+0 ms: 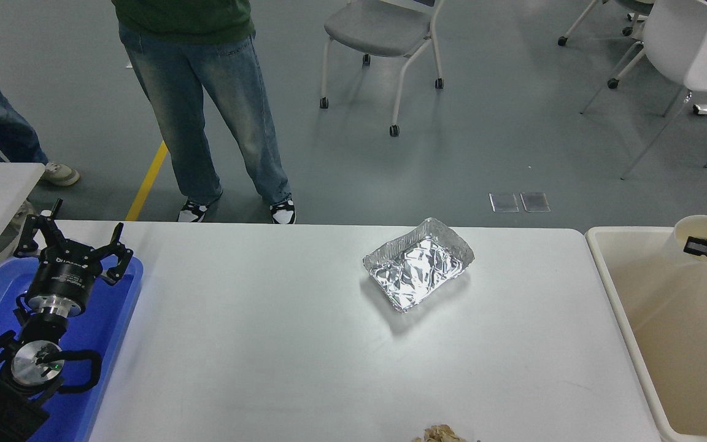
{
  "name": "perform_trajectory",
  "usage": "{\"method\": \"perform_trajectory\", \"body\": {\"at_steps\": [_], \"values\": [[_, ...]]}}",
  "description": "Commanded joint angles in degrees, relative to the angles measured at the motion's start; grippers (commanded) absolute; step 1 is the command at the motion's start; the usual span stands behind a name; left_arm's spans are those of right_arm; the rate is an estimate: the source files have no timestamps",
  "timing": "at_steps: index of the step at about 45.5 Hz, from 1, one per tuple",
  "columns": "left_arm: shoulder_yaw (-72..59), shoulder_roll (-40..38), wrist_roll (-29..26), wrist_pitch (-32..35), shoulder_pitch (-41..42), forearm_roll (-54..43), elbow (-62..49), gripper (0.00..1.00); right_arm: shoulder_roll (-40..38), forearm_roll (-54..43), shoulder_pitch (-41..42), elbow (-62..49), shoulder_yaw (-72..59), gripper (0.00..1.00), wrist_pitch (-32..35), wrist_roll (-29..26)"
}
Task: Clean the table surface
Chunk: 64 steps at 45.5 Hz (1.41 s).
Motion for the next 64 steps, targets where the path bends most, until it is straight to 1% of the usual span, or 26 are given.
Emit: {"method": "perform_trajectory", "body": {"at_steps": [1,22,31,48,52,56,58,61,63,64], "values": [[0.0,0.0,0.0,0.0,0.0,0.0,0.0,1.00,1.6,0.3,-2.2,-1.8,-0.1,0.00,-2.2,-0.3],[0.0,0.0,0.0,0.0,0.0,0.0,0.0,1.00,2.8,0.5,-3.7,-2.2,0.1,0.00,-2.4,-0.8],[0.0,0.0,0.0,0.0,0.0,0.0,0.0,1.00,3.4,8.0,-3.8,-3.7,-0.2,0.00,-2.5,-0.8],[0.0,0.0,0.0,0.0,0.0,0.0,0.0,1.00,4.1,8.5,-4.5,-3.3,0.0,0.01,-2.5,-0.8],[0.0,0.0,0.0,0.0,0.0,0.0,0.0,1.00,4.1,8.5,-4.6,-3.2,0.0,0.32,-2.5,-0.7],[0.0,0.0,0.0,0.0,0.0,0.0,0.0,1.00,4.1,8.5,-4.7,-2.9,-0.2,0.52,-2.3,-0.7],[0.0,0.0,0.0,0.0,0.0,0.0,0.0,1.00,4.1,8.5,-4.7,-2.8,-0.1,0.65,-2.3,-0.7],[0.0,0.0,0.0,0.0,0.0,0.0,0.0,1.00,4.1,8.5,-4.8,-2.8,-0.1,0.80,-2.2,-0.7],[0.0,0.0,0.0,0.0,0.0,0.0,0.0,1.00,4.1,8.5,-4.8,-2.8,-0.1,0.97,-2.2,-0.7],[0.0,0.0,0.0,0.0,0.0,0.0,0.0,1.00,4.1,8.5,-4.8,-2.8,-0.1,1.00,-2.1,-0.7]]}}
